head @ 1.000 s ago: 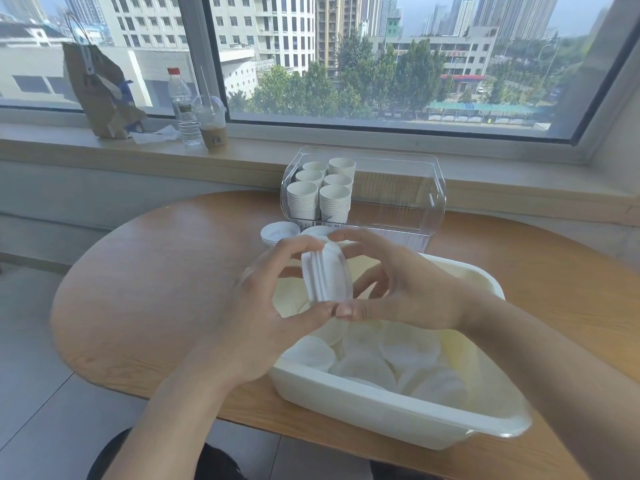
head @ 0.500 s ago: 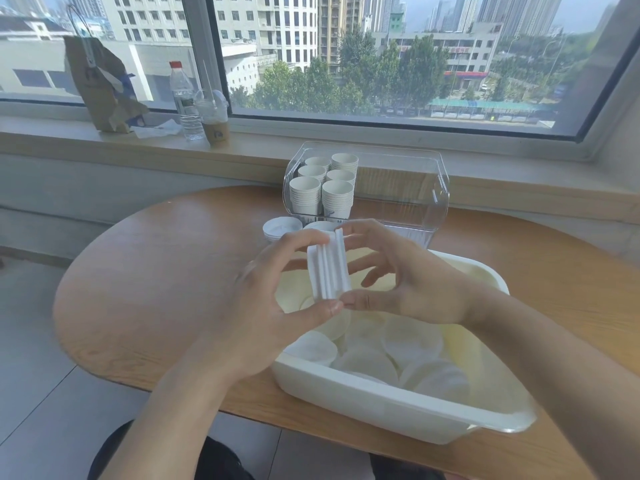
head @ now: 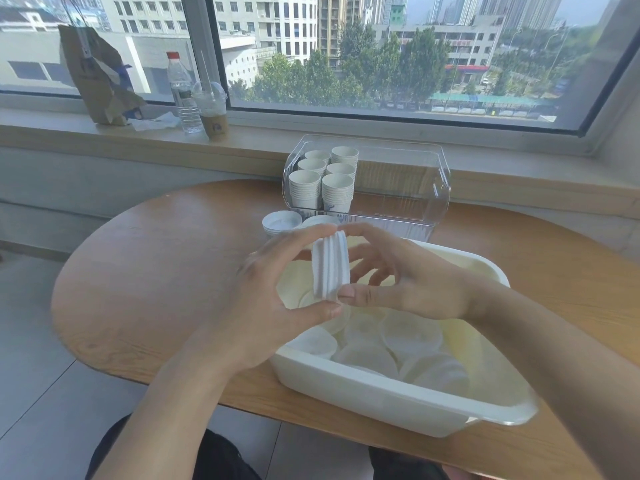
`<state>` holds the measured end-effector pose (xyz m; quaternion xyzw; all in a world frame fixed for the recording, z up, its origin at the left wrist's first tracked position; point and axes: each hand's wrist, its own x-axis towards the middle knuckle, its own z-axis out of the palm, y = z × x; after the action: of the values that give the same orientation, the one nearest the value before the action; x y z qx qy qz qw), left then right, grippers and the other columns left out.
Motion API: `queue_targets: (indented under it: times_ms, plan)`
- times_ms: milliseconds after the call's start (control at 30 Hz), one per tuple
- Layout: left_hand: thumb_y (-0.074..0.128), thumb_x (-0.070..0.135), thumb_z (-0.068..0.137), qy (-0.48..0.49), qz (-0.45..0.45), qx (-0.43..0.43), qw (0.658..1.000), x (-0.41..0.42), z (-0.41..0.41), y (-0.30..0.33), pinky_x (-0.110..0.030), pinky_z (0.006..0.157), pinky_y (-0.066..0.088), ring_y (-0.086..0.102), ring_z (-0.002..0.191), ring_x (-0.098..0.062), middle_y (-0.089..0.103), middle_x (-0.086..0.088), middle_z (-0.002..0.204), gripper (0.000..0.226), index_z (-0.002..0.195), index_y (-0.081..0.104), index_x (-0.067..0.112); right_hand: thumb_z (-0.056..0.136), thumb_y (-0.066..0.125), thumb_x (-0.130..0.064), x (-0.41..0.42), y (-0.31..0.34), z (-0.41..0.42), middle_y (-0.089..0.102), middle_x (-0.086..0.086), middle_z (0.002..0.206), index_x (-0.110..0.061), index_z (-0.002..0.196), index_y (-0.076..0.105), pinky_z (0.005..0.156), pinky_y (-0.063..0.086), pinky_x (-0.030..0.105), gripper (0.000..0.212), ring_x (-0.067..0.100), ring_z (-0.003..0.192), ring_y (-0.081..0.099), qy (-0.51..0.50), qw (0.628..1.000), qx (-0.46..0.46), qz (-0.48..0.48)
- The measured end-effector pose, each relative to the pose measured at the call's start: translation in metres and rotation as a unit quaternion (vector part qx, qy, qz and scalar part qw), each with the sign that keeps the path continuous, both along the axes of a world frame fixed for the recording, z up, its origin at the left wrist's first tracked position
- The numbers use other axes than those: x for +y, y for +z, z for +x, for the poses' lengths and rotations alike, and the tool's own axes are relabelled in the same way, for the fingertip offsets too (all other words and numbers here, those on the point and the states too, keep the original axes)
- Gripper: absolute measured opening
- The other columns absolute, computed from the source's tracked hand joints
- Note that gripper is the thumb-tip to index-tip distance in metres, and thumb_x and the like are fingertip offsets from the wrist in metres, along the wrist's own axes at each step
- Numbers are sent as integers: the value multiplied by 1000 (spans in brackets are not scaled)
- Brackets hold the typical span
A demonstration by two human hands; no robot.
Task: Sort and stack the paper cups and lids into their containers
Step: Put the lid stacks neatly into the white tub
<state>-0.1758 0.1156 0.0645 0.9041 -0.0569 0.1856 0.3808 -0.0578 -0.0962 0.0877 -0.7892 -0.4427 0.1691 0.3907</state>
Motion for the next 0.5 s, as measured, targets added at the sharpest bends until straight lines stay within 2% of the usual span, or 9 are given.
queue_targets:
  times_ms: [67,167,267,400,500]
  plan:
    - [95,35,74,-1,0,-1,1000,-1,0,2,-34,112,40,53,130,6,56,33,142,85,146,52,50,89,81,-47,0,0,0,72,-9,126,-42,142,43,92,58,44,66,16,104,73,-2,1000,3,-3]
    - [95,36,74,-2,5,-4,1000,-2,-1,3,-45,114,42,57,127,0,59,29,140,83,144,54,48,87,78,-56,0,-1,1,72,-9,126,-43,141,45,94,57,47,65,15,105,72,-3,1000,-8,-20]
    - [93,41,73,0,9,-7,1000,0,0,1,-38,111,43,56,127,1,59,33,136,81,142,53,54,80,73,-68,-1,0,-1,70,-12,126,-43,142,49,91,59,40,71,12,105,72,-12,1000,-15,-19]
    - [92,45,73,-4,17,-8,1000,1,1,-1,-26,106,38,56,126,2,58,34,137,83,144,51,55,85,77,-58,1,0,0,72,-10,125,-39,142,53,92,58,43,64,13,103,73,-12,1000,-14,-14]
    - [92,47,76,-11,24,-13,1000,2,1,-2,-31,108,39,56,125,-1,56,33,139,81,145,50,54,86,75,-57,0,0,1,72,-9,126,-38,144,52,93,58,44,65,14,103,73,-9,1000,-18,-16]
